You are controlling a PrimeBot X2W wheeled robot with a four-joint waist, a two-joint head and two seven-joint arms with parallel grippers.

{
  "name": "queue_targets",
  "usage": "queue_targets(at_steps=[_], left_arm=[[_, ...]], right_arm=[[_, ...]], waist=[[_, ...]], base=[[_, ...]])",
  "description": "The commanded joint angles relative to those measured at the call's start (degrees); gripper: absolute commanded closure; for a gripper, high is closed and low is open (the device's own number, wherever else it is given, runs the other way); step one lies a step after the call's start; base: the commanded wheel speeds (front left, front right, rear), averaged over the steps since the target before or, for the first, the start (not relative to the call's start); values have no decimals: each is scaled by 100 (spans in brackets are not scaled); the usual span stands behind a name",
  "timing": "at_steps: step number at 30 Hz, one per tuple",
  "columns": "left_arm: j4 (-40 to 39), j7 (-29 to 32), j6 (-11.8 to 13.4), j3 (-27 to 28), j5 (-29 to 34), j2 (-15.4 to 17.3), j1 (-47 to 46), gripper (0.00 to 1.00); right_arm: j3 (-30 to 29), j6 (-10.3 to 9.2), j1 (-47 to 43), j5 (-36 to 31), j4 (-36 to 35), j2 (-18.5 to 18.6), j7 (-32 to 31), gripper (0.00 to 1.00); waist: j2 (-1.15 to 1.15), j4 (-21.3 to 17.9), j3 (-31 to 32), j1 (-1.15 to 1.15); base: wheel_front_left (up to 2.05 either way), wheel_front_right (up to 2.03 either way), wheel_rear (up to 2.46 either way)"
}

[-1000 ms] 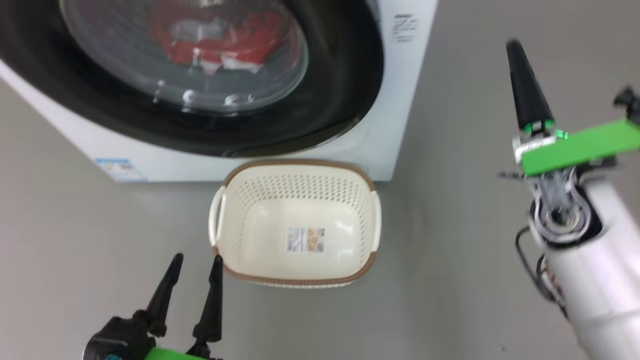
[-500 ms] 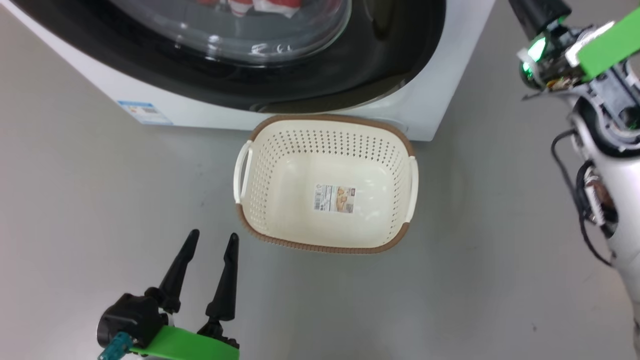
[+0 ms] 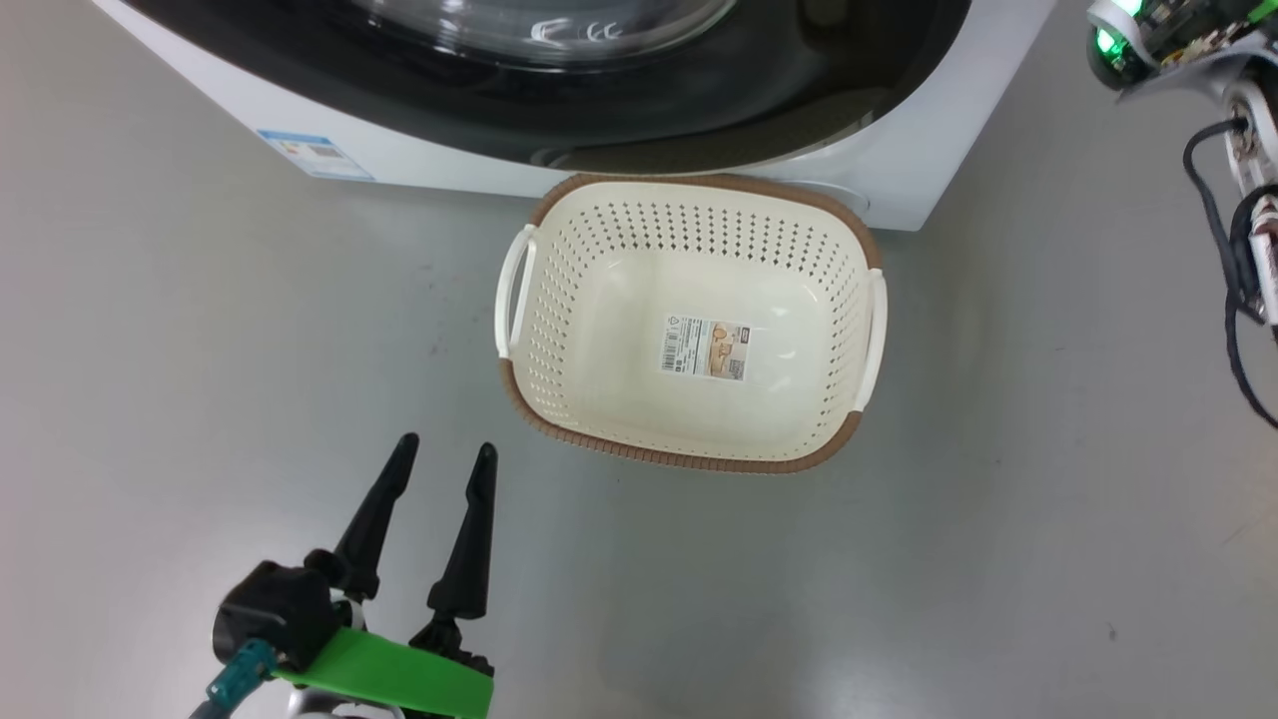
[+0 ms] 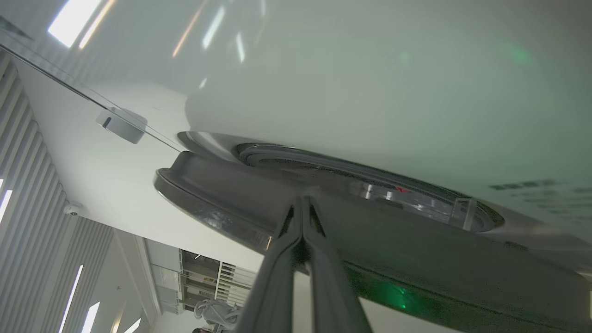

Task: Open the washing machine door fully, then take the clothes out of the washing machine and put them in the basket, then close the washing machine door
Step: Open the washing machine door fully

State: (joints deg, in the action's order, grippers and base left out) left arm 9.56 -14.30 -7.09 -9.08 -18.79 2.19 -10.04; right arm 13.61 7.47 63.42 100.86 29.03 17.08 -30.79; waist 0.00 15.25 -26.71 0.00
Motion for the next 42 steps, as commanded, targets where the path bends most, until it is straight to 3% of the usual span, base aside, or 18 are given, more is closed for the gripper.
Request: queue_targets(at_steps=[1, 16, 42], left_arm=[[-101, -70, -34, 159, -45, 69, -82, 0], [-78, -70, -39, 85, -156, 69, -174, 0], [-72, -70, -30, 134, -29, 69, 203, 0]], right_arm=[[27, 2, 167, 14, -75, -49, -37, 100], [279, 2, 438, -194, 376, -170, -418, 100], [549, 2, -1023, -380, -188, -490, -919, 100]], waist=[[0, 46, -60, 0], [0, 97, -47, 0], [0, 0, 886, 0]], base=[[0, 0, 0], [0, 0, 0], [0, 0, 0]])
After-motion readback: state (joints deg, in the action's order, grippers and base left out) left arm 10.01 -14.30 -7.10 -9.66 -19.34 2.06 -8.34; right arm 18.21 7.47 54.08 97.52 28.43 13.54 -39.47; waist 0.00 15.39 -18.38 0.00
